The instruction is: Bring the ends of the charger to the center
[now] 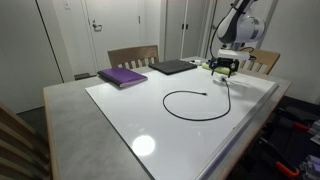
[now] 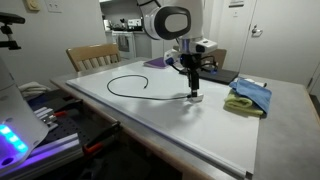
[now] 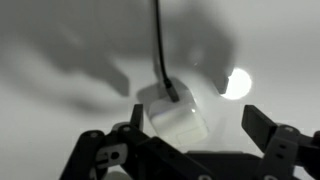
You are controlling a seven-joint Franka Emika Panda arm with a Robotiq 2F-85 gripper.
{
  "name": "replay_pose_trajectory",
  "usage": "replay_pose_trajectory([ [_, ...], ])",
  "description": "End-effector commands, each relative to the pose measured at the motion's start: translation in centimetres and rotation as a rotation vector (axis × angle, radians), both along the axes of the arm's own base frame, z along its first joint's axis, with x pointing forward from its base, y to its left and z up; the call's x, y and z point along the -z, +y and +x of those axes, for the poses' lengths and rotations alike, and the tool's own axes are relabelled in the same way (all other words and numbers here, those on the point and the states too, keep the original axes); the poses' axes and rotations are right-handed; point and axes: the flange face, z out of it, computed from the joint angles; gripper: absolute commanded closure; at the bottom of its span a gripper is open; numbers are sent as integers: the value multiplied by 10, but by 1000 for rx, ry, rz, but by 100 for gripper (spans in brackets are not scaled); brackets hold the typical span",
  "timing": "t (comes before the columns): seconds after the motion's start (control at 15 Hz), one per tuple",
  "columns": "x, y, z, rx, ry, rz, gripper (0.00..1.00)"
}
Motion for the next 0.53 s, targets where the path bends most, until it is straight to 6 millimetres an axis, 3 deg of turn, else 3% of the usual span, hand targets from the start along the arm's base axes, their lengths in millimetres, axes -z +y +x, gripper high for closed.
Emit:
replay_pose_trajectory([
  [0.0, 10, -15, -10, 8, 88, -12, 0],
  [0.47, 18, -33, -34, 25, 124, -9, 0],
])
